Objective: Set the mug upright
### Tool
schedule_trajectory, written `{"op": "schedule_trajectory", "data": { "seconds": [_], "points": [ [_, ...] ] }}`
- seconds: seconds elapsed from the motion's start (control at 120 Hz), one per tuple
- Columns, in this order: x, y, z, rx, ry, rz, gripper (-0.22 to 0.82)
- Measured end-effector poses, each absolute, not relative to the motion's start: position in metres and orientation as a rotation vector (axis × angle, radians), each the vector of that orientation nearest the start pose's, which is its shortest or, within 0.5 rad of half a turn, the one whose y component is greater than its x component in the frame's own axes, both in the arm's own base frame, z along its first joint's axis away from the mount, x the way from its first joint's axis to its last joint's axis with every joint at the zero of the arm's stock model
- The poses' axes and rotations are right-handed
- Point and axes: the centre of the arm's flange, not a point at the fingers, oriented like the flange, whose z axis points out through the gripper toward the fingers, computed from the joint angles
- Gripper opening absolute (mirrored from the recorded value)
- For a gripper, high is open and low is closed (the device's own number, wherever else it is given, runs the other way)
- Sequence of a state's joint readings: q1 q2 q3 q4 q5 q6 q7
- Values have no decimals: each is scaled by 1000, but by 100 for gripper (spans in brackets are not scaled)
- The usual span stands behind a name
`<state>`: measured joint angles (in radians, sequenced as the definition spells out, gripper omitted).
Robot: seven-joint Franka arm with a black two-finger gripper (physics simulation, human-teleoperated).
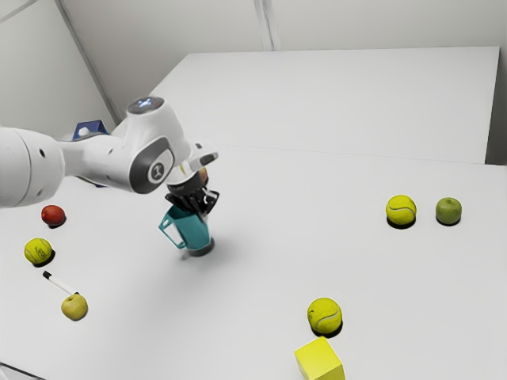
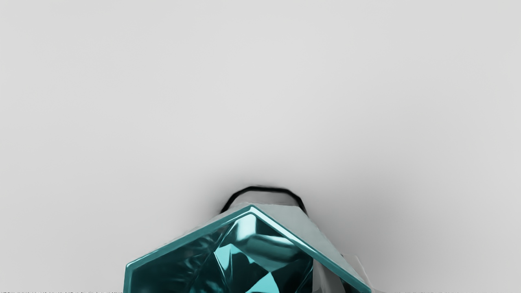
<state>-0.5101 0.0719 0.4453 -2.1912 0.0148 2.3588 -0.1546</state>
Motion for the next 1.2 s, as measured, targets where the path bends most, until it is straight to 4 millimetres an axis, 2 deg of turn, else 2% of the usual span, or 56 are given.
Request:
{"op": "schedule_trajectory", "data": {
  "seconds": [0.592,0.767,0.867,1.008,1.2],
  "points": [
    [548,-35,339,-3069,-202,-95,-19],
    [548,-34,338,-3063,-200,-92,19],
    [549,-34,339,-3063,-199,-89,35],
    [549,-35,342,-3063,-196,-84,47],
    [551,-35,355,-3069,-193,-88,55]
  ]
}}
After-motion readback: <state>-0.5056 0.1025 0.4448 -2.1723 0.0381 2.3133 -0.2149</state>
